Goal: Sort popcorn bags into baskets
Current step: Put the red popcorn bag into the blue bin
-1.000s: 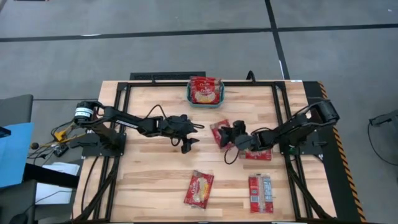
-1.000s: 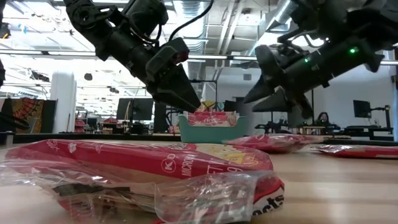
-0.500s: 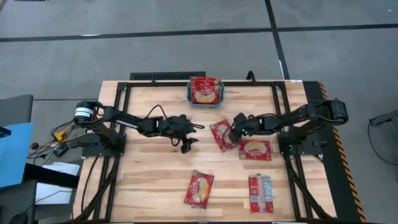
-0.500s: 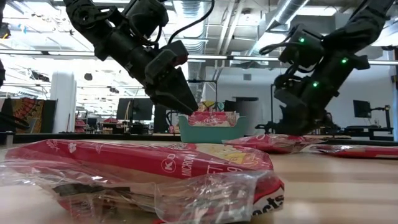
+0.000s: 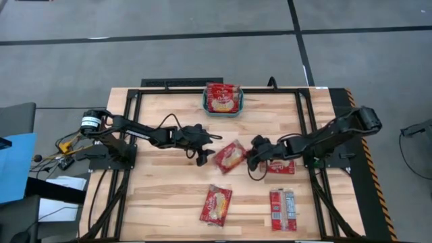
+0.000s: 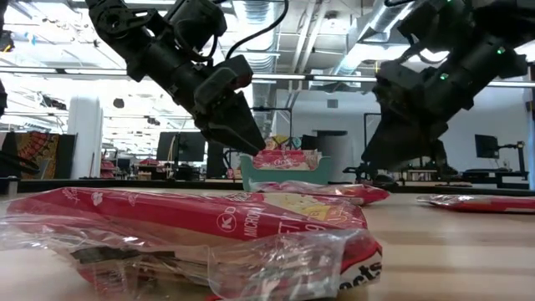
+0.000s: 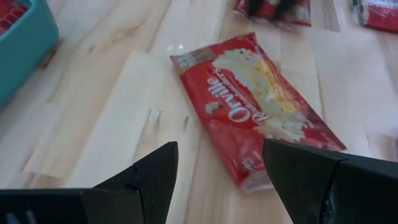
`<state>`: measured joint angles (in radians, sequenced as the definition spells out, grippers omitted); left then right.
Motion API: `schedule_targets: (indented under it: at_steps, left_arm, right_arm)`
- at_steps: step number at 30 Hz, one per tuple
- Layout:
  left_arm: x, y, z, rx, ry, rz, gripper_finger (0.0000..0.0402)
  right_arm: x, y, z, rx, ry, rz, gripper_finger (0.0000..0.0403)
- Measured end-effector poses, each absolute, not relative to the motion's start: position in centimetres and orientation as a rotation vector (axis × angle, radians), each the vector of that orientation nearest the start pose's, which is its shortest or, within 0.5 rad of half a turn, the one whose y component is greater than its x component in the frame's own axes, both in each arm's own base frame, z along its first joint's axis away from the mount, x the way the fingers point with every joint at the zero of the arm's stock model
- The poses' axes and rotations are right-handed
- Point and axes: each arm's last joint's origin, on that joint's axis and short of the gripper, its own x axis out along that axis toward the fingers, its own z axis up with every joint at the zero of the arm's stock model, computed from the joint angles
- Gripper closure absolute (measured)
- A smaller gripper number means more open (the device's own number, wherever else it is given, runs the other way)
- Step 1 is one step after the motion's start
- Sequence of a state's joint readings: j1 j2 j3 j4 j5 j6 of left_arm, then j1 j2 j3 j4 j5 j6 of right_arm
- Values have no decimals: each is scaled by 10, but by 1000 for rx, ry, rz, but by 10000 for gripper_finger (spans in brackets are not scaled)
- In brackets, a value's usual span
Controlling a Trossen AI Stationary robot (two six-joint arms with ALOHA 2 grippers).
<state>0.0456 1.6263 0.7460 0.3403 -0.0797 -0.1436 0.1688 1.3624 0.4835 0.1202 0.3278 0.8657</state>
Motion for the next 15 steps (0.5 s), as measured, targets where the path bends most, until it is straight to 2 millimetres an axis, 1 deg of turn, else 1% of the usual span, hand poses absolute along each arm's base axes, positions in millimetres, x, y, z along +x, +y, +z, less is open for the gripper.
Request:
schedule_targets:
  at_steps: [3, 6, 10, 12, 15]
  left_arm:
    - [318, 16, 165, -134, 552, 151, 178]
    - [318, 16, 165, -138, 558, 152, 178]
    - [316, 16, 162, -163, 590, 162, 178]
    - [315, 16, 160, -168, 612, 165, 178]
    - [312, 16, 157, -182, 657, 174, 178]
  right_arm:
    - [230, 23, 150, 563, 591, -551, 227]
    - [231, 16, 147, 579, 597, -586, 192]
    - [238, 14, 130, 687, 634, -598, 149]
    - [241, 15, 121, 738, 656, -616, 140]
    - [249, 16, 113, 753, 676, -640, 141]
